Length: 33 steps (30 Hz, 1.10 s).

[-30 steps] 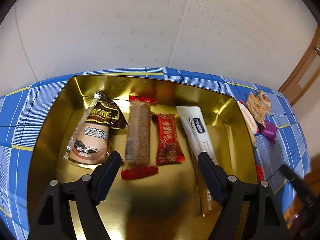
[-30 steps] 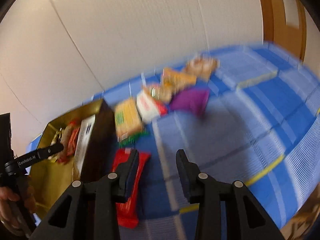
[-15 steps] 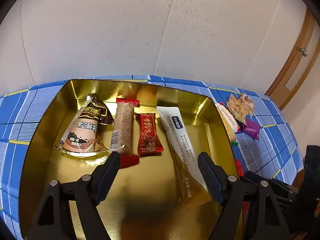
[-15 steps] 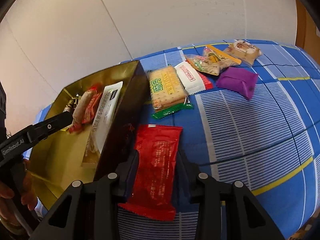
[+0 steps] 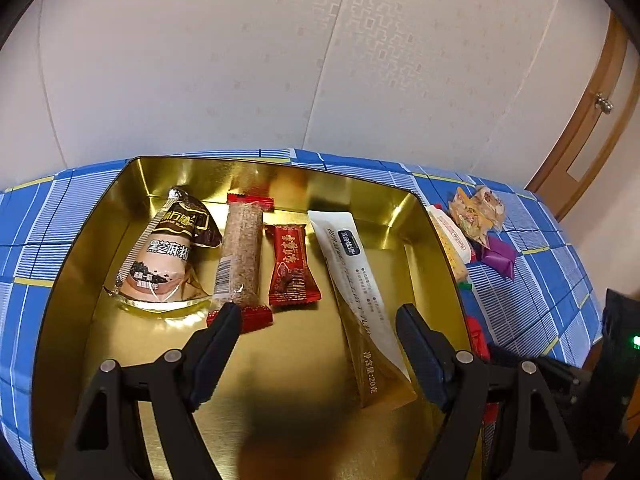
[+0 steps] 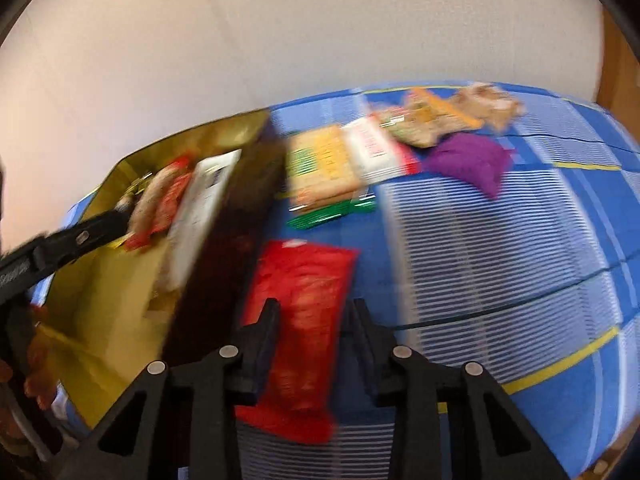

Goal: Organize snacks
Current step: 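Reach the right gripper to the red wafer bag and close on it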

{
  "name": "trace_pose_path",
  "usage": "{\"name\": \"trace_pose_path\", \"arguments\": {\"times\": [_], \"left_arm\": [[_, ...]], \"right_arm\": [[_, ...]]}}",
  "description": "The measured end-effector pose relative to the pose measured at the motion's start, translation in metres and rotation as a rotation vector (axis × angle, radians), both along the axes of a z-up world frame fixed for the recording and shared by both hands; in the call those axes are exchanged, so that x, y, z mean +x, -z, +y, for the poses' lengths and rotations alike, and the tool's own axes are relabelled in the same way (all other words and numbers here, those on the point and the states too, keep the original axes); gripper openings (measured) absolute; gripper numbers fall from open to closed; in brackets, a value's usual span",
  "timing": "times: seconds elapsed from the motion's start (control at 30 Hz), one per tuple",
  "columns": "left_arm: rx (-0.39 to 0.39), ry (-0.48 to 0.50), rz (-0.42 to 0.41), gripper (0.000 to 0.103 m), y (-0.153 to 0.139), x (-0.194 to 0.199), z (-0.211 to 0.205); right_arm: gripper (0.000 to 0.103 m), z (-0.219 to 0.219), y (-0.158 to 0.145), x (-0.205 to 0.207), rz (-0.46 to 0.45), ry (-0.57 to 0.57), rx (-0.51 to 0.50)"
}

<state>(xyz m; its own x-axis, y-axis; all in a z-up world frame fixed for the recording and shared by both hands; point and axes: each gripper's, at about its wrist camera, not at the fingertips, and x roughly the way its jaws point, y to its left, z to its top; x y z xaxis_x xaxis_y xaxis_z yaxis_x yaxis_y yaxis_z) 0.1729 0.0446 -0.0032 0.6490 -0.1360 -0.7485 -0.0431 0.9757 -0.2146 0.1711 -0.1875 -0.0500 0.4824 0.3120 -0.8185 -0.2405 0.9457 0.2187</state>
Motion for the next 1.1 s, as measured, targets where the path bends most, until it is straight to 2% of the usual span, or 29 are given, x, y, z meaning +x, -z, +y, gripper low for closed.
{"name": "trace_pose_path", "arguments": {"times": [0.07,0.1,0.17,0.23,0.33,0.4,0.47,0.63,0.8,0.83,0.9,1.1], "left_arm": [[0.003,0.002,0.000,0.080,0.000,0.000,0.000],[0.001,0.003,0.001,0.080,0.000,0.000,0.000],[-0.005,0.005,0.000,0.080,-0.001,-0.001,0.000],[-0.003,0.011,-0.007,0.080,-0.002,-0.001,-0.003],[0.007,0.021,-0.009,0.080,-0.003,-0.001,-0.006],[0.011,0.021,-0.010,0.080,-0.003,-0.001,-0.008],[0.016,0.022,-0.009,0.080,-0.002,0.000,-0.009],[0.041,0.024,0.009,0.080,0.001,0.001,-0.010],[0.029,0.028,0.012,0.080,0.001,0.001,-0.008],[0.029,0.030,0.011,0.080,0.001,0.001,-0.008],[0.029,0.036,0.010,0.080,0.000,0.001,-0.010],[0.033,0.072,-0.004,0.080,-0.002,-0.001,-0.019]], "right_arm": [[0.034,-0.019,0.001,0.006,0.016,0.075,-0.012],[0.030,-0.029,0.002,0.008,0.030,0.106,-0.004],[0.033,-0.048,0.001,0.011,0.043,0.154,0.042],[0.034,-0.057,0.000,0.011,0.038,0.190,0.031],[0.049,-0.059,-0.009,0.009,0.004,0.174,0.100],[0.071,-0.047,-0.016,0.005,-0.023,0.118,0.118],[0.074,-0.029,-0.018,0.004,-0.040,0.085,0.086],[0.074,0.012,-0.008,0.006,-0.003,-0.008,0.003],[0.073,0.022,0.001,0.007,0.013,-0.035,-0.063],[0.071,0.020,0.002,0.007,0.008,-0.034,-0.066],[0.052,0.012,0.000,0.007,0.004,-0.027,-0.094],[0.043,-0.046,-0.005,0.018,0.013,0.117,-0.118]]}}
